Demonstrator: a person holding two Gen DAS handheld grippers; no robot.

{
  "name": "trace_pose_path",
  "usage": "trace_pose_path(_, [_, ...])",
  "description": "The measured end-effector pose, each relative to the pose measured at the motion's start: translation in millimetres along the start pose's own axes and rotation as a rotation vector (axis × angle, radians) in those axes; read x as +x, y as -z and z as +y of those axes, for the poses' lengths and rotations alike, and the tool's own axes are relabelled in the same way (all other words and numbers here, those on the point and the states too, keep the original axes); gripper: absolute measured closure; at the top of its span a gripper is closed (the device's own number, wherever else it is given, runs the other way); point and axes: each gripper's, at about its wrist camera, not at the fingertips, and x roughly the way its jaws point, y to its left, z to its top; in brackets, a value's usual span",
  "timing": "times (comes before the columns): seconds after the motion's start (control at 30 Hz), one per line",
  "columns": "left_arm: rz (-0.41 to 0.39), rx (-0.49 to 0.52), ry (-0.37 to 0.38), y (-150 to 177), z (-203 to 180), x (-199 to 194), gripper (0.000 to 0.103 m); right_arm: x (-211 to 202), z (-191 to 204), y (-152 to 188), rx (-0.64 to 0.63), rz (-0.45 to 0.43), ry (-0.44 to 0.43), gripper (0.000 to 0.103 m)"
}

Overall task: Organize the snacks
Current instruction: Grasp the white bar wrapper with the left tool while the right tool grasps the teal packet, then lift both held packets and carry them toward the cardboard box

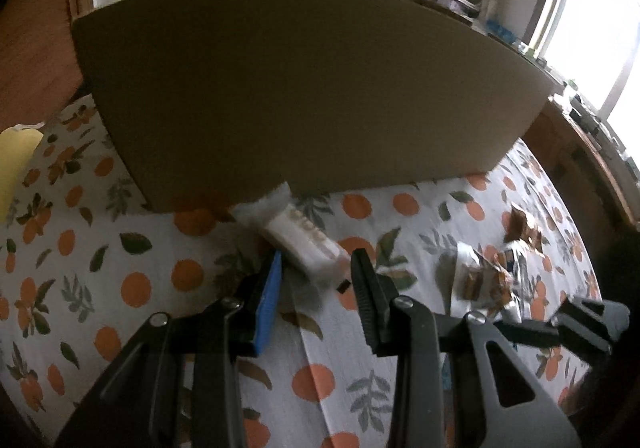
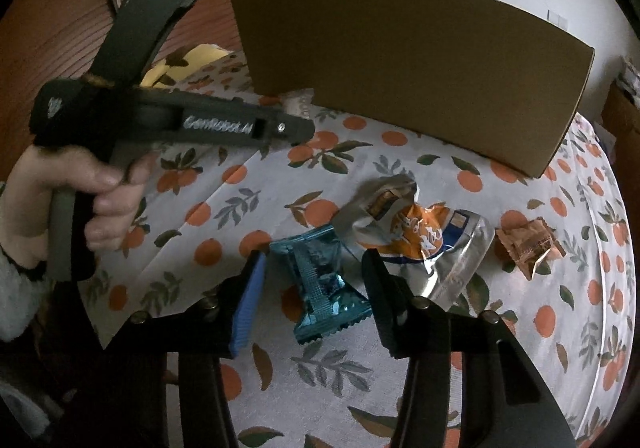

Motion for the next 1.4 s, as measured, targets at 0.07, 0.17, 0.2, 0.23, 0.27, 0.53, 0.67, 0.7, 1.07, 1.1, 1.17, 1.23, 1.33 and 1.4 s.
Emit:
trace_pose_path(0.07, [0.002, 0.006, -0.014, -4, -1, 3, 0.068, 2, 3, 0, -0.002, -0.001, 0.004, 0.053])
trace_pose_path(0.17, [0.005, 0.012, -0.037, -8, -4, 7, 0.067, 3, 5, -1, 0.002, -0.004, 0.005, 0.054])
trace_pose_path(0.2, [0.003, 0.020, -0.044, -9, -5, 8, 0.067, 4, 5, -2, 0.003, -0.006, 0.003, 0.056])
trace_pose_path(0.23, [0.003, 0.030, -0.053, -9, -7, 10, 0.067, 3, 5, -1, 0.002, -0.006, 0.002, 0.058])
trace_pose_path(0.27, [0.007, 0.033, -0.057, -9, -7, 12, 0.067, 3, 5, -1, 0.002, -0.007, 0.004, 0.058])
trace_pose_path(0.53, [-0.005, 0.084, -0.073, -1, -14, 8, 0.084, 2, 4, 0, 0.005, -0.013, 0.000, 0.063])
trace_pose_path(0.67, [0.010, 0.083, -0.047, 6, -9, 1, 0.088, 0, 2, 1, 0.008, -0.017, -0.007, 0.067])
trace_pose_path(0.7, [0.016, 0.079, -0.041, 8, -6, -2, 0.088, 0, 2, 1, 0.008, -0.017, -0.007, 0.068])
trace_pose_path(1.07, [0.023, 0.029, -0.022, 18, 7, -27, 0.081, -2, 3, 1, 0.009, -0.017, -0.021, 0.079])
trace_pose_path(1.1, [0.023, 0.028, -0.021, 18, 6, -26, 0.078, -2, 3, 1, 0.010, -0.016, -0.021, 0.079])
trace_pose_path(1.17, [0.029, 0.029, -0.023, 14, 5, -23, 0.073, -2, 3, 1, 0.010, -0.016, -0.021, 0.079])
trace_pose_path(1.23, [0.033, 0.037, -0.030, 9, 1, -17, 0.071, -2, 3, 1, 0.009, -0.016, -0.020, 0.079])
trace_pose_path(1.33, [0.045, 0.034, -0.054, 5, -1, -7, 0.068, -2, 3, 1, 0.011, -0.017, -0.023, 0.079])
trace_pose_path(1.4, [0.056, 0.024, -0.053, 3, 0, -2, 0.067, -2, 3, 1, 0.012, -0.017, -0.025, 0.079])
